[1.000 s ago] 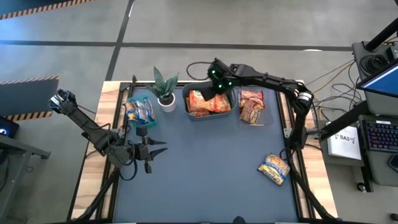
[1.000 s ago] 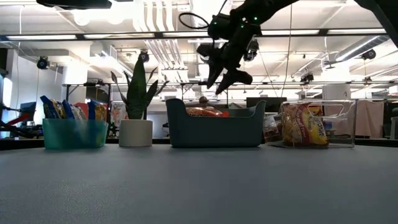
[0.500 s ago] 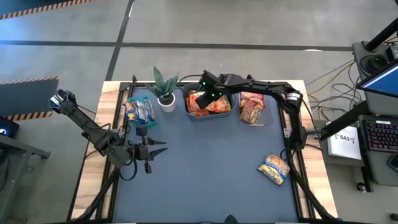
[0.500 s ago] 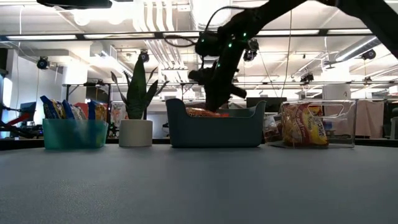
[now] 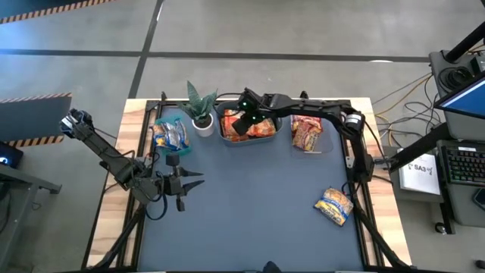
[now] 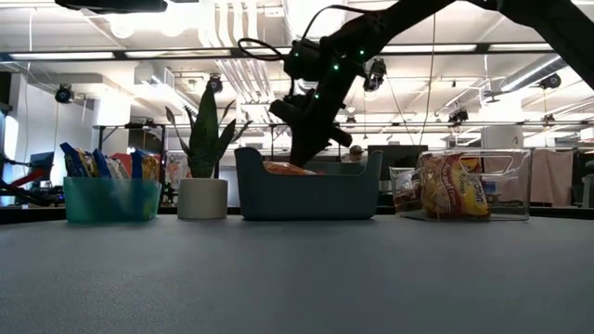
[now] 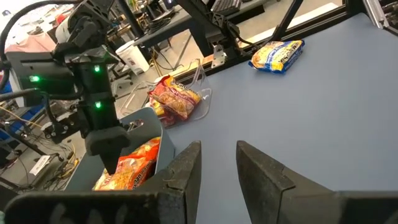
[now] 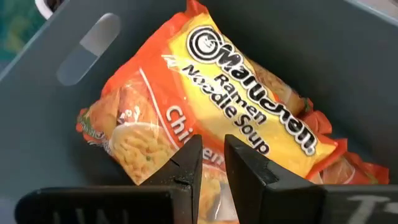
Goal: Sort Maruchan noodles
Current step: Put the orange noodle pack into the blue bin, then put the blue noodle pack into the green bin
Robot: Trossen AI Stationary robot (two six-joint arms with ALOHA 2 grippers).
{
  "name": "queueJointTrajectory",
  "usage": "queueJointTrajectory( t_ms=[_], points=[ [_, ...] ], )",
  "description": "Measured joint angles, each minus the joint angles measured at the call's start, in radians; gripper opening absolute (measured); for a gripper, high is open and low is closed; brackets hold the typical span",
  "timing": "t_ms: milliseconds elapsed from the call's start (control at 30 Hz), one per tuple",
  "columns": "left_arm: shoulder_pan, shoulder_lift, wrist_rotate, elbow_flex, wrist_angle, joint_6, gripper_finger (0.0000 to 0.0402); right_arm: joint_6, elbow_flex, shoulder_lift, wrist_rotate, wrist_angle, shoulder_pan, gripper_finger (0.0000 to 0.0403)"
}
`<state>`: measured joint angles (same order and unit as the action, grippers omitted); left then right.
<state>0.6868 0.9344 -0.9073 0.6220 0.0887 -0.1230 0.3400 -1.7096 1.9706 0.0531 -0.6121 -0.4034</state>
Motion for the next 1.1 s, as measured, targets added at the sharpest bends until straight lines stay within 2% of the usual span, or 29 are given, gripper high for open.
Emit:
queueJointTrajectory(
  t_ms=[167, 300, 567, 933, 1100],
  points=[
    [0.000, 0.000, 0.000, 0.000, 0.000, 0.000, 0.0084, -0.003, -0.001, -0.031, 0.002, -0.054, 0.003, 0.0058],
    [0.000, 0.000, 0.000, 0.000, 0.000, 0.000, 0.0084, 0.000, -0.005, -0.111, 0.031, -0.111, 0.031, 0.0059],
    [0.000, 0.000, 0.000, 0.000, 0.001, 0.000, 0.0084, 0.100, -0.004, -0.261, 0.027, -0.282, 0.206, 0.0059],
    [0.000, 0.001, 0.000, 0.000, -0.020, 0.000, 0.0084, 0.436, -0.004, -0.310, 0.016, -0.565, 0.501, 0.0059],
    [0.000, 0.001, 0.000, 0.000, -0.041, 0.000, 0.0084, 0.593, 0.025, -0.302, -0.029, -0.649, 0.610, 0.0059]
  ],
)
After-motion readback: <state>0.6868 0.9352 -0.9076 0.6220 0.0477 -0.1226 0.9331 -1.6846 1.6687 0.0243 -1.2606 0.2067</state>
